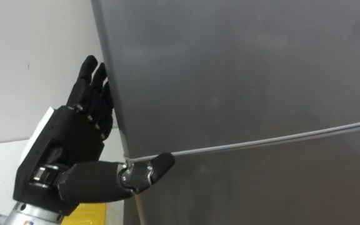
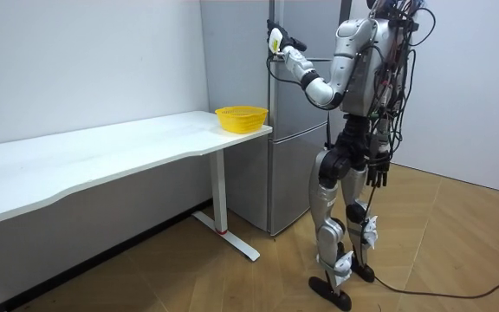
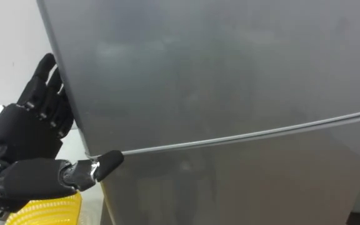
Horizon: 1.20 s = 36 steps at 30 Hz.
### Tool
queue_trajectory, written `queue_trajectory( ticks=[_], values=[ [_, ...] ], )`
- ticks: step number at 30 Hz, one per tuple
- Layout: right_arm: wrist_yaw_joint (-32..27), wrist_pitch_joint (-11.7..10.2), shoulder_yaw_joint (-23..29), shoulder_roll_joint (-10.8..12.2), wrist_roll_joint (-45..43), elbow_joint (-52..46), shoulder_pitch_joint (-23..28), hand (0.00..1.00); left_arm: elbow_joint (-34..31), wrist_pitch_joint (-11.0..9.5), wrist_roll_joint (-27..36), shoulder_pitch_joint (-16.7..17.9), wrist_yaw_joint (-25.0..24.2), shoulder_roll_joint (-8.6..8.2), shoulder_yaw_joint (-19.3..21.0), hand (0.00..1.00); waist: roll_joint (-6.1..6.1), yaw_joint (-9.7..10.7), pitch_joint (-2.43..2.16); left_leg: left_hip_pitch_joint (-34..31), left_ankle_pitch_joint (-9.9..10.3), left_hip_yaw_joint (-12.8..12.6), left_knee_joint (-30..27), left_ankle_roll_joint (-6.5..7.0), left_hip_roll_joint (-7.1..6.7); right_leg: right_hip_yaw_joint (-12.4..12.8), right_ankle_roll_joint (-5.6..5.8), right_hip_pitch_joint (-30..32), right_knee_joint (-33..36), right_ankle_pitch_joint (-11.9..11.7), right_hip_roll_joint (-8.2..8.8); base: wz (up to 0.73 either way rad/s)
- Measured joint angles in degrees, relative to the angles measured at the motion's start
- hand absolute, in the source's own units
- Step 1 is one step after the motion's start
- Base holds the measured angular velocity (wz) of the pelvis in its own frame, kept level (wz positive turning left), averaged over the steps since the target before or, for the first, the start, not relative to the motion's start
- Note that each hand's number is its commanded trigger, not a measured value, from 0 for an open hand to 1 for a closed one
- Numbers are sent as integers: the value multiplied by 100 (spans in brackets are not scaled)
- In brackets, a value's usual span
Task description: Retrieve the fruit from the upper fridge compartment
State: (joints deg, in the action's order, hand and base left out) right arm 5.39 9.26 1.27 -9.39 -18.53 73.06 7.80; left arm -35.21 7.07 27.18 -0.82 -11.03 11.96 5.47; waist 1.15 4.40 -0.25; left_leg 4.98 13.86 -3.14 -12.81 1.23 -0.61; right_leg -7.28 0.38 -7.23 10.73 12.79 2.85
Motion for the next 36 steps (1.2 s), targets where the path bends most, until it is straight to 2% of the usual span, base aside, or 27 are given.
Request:
queue_trajectory(
  ticks=[7,36],
  values=[
    [124,-61,-5,-2,-13,123,-106,0,0,-1,29,1,-231,28,8,0,62,1,42,25,0,3,6,0,0,9,8,-13,-6,-6,1,2],
    [236,-67,-172,-60,-131,66,-192,0,56,-4,792,0,-713,89,64,0,98,19,46,-96,-1,-14,-73,11,-2,149,45,34,-10,-34,41,1]
  ],
)
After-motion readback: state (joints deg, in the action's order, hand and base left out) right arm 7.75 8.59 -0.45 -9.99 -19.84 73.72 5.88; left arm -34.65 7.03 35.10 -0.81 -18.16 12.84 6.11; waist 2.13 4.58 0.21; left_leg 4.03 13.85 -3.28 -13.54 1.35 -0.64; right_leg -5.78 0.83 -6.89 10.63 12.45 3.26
